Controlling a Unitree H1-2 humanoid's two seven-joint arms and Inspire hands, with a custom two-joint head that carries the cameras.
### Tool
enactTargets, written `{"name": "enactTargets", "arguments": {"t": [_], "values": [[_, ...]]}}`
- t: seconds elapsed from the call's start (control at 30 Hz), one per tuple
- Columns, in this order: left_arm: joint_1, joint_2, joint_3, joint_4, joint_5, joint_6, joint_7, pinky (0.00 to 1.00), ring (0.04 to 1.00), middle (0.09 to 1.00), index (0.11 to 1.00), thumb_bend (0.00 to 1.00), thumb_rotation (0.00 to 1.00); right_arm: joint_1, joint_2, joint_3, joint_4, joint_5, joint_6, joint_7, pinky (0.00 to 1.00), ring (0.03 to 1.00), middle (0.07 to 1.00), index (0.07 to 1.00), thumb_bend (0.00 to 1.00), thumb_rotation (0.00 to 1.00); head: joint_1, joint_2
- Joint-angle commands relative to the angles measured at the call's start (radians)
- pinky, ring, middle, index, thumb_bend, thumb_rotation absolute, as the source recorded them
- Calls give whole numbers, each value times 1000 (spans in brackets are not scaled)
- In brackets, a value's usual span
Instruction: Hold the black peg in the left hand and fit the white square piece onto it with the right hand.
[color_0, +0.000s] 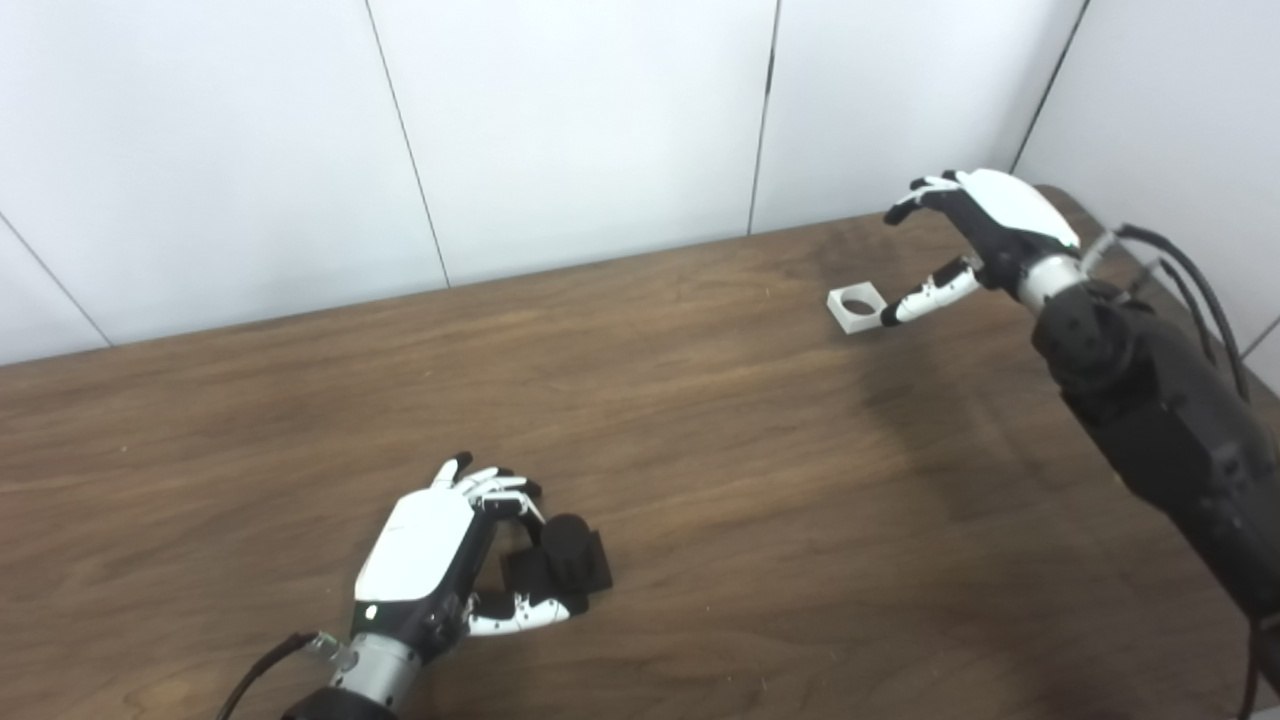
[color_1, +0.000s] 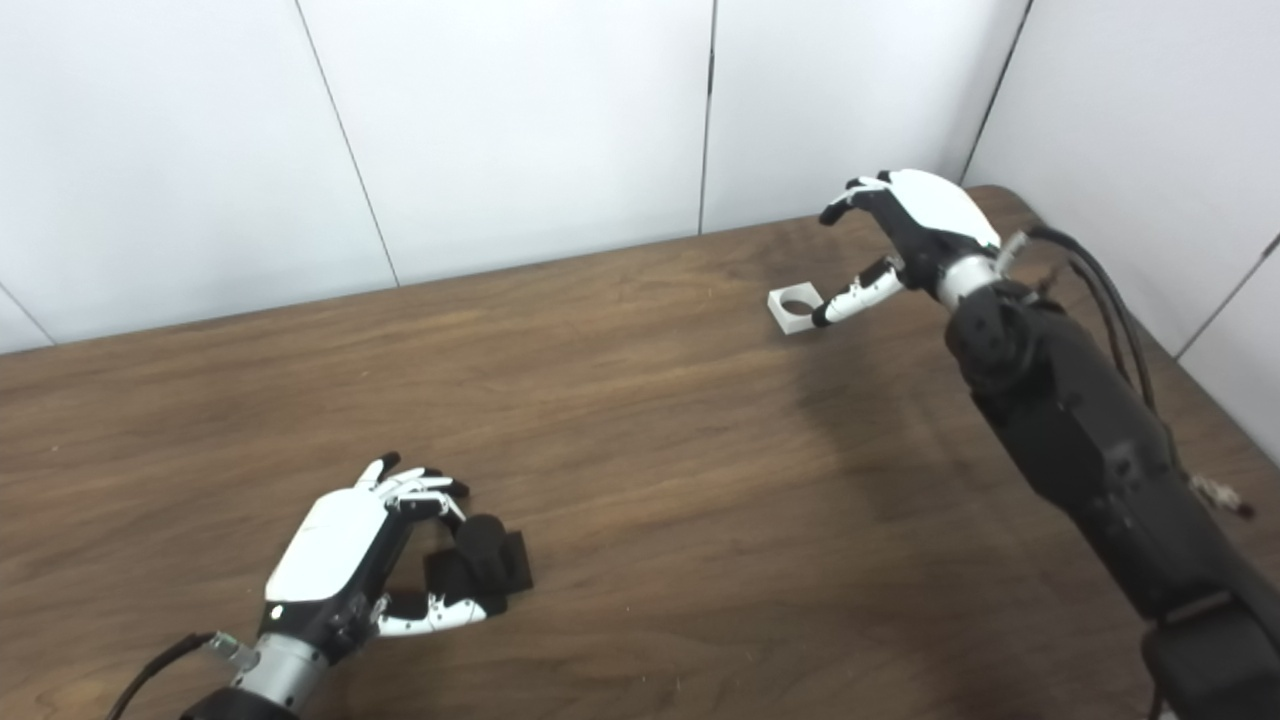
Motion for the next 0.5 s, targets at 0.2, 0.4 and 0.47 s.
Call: {"name": "enactTargets", "arguments": {"t": [0.2, 0.4, 0.47], "values": [[16, 6, -10, 10, 8, 5, -49, 1000, 860, 761, 483, 524, 55, -137, -35, 75, 50, -94, -19, 93, 1000, 1000, 932, 729, 891, 167, 0, 1], [16, 12, -4, 20, 2, -11, -37, 1000, 855, 759, 483, 524, 55, -169, -12, 83, 95, -118, -8, 108, 1000, 1000, 932, 729, 869, 156, 2, 2], [17, 15, -1, 18, 1, -9, -41, 1000, 857, 759, 483, 524, 56, -176, -7, 85, 113, -123, -11, 107, 1000, 1000, 929, 727, 863, 152, 4, 1]]}}
